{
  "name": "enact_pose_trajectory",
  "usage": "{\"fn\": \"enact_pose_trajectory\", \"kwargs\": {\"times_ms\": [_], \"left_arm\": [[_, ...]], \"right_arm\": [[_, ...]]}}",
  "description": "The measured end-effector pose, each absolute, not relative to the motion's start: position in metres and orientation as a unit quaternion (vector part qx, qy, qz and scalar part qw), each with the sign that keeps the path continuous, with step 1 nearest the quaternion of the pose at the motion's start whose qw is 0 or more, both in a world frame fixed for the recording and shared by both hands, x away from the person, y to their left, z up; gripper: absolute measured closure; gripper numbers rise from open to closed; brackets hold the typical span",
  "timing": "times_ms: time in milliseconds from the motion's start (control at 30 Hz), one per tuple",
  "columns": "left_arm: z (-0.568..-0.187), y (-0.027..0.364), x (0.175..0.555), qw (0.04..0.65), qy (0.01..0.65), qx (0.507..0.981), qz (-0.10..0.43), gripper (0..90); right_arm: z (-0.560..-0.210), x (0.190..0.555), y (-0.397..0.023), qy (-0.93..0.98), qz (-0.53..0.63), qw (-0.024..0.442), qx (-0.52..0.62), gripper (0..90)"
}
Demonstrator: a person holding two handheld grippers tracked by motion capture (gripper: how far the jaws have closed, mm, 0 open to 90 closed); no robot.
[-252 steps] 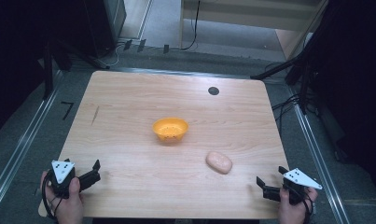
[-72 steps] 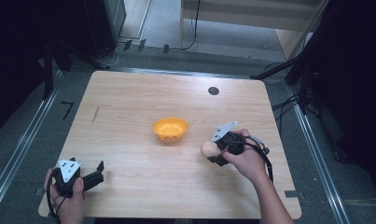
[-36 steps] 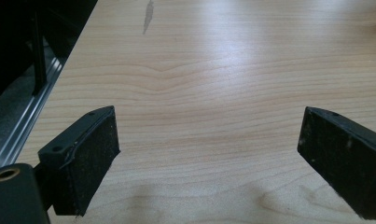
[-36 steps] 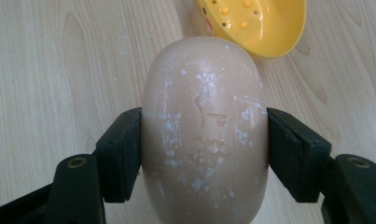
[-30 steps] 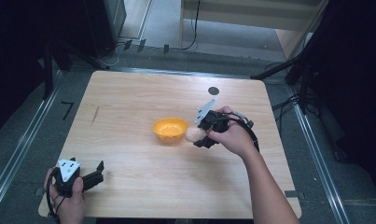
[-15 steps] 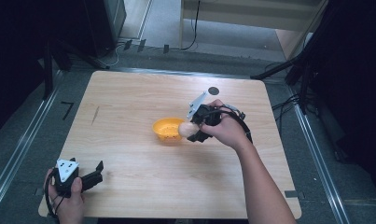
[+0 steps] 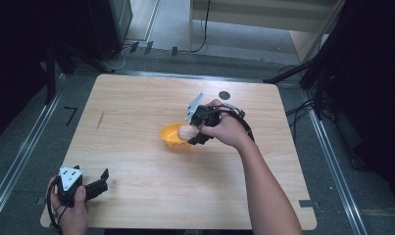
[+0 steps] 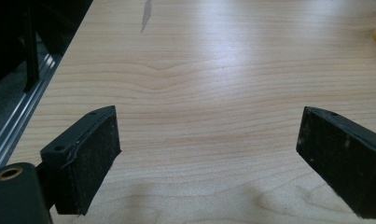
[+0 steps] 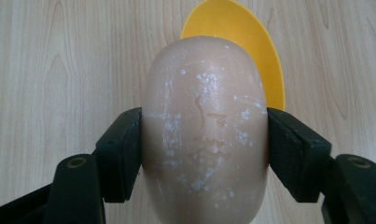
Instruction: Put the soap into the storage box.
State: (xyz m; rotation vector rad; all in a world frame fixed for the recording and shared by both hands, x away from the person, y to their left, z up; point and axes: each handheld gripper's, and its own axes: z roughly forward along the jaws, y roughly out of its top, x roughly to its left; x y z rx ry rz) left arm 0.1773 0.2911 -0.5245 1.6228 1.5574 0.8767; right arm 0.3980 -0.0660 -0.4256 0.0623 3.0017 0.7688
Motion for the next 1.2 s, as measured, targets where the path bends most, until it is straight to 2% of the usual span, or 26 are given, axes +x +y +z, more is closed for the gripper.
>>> {"fn": "enact_pose_trajectory", "kwargs": {"times_ms": [1200], "left_arm": [[-0.524, 0.294, 0.177, 0.363, 0.605, 0.625, 0.333, 6.4]], "right_arm": [[-0.447, 0.428, -0.016, 0.98, 0.198, 0.001, -0.008, 33.1]]}}
